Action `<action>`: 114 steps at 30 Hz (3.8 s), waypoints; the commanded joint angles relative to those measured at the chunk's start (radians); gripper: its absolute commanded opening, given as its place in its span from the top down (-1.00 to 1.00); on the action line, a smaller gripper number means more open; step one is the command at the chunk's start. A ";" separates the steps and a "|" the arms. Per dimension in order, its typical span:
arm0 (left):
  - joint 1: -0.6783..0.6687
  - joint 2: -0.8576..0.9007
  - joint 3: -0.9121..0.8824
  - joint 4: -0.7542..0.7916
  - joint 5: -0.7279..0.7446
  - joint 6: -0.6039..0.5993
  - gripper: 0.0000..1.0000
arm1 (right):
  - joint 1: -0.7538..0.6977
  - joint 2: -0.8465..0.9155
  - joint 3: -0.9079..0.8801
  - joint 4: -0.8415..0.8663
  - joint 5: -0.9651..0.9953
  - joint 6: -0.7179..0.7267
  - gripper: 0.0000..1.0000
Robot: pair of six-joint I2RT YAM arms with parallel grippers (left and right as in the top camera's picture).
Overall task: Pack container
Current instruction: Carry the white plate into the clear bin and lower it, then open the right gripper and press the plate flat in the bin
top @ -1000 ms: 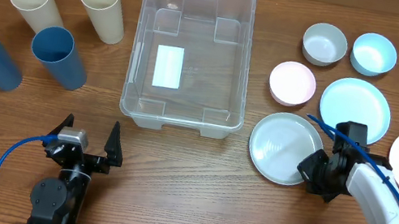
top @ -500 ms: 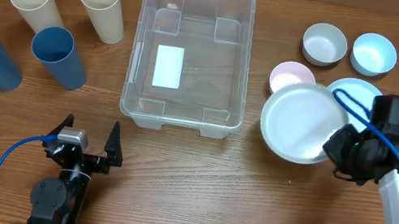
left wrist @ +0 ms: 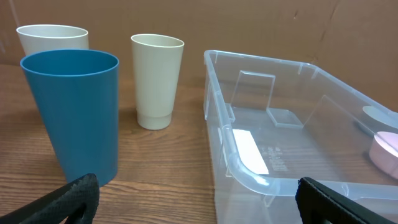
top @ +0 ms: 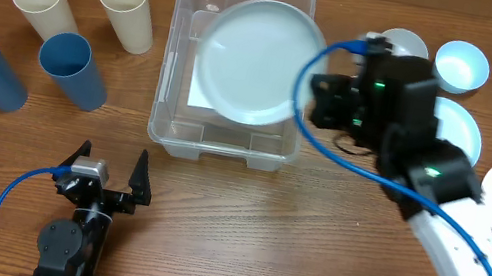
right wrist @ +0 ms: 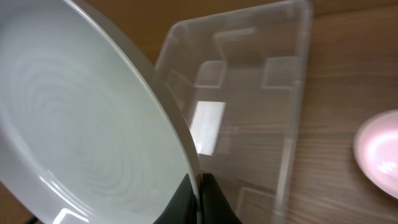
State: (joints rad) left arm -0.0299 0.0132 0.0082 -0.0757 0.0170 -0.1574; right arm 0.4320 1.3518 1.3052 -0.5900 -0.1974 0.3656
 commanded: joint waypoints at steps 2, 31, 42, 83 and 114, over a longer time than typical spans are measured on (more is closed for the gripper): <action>0.010 -0.009 -0.003 -0.002 -0.006 0.008 -1.00 | 0.077 0.172 0.024 0.097 0.002 -0.003 0.93; 0.010 -0.009 -0.003 -0.002 -0.006 0.008 -1.00 | 0.077 0.595 0.024 0.095 0.159 -0.031 0.24; 0.010 -0.009 -0.003 -0.002 -0.006 0.008 -1.00 | 0.079 0.595 0.047 0.066 0.143 -0.061 0.20; 0.010 -0.009 -0.003 -0.002 -0.006 0.008 -1.00 | 0.145 0.949 0.405 0.133 0.090 -0.311 0.03; 0.010 -0.009 -0.003 -0.002 -0.006 0.008 -1.00 | 0.175 0.956 0.404 -0.202 0.038 -0.291 0.10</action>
State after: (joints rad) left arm -0.0299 0.0128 0.0082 -0.0757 0.0170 -0.1574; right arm 0.5915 2.2688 1.7451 -0.7403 -0.1307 0.0593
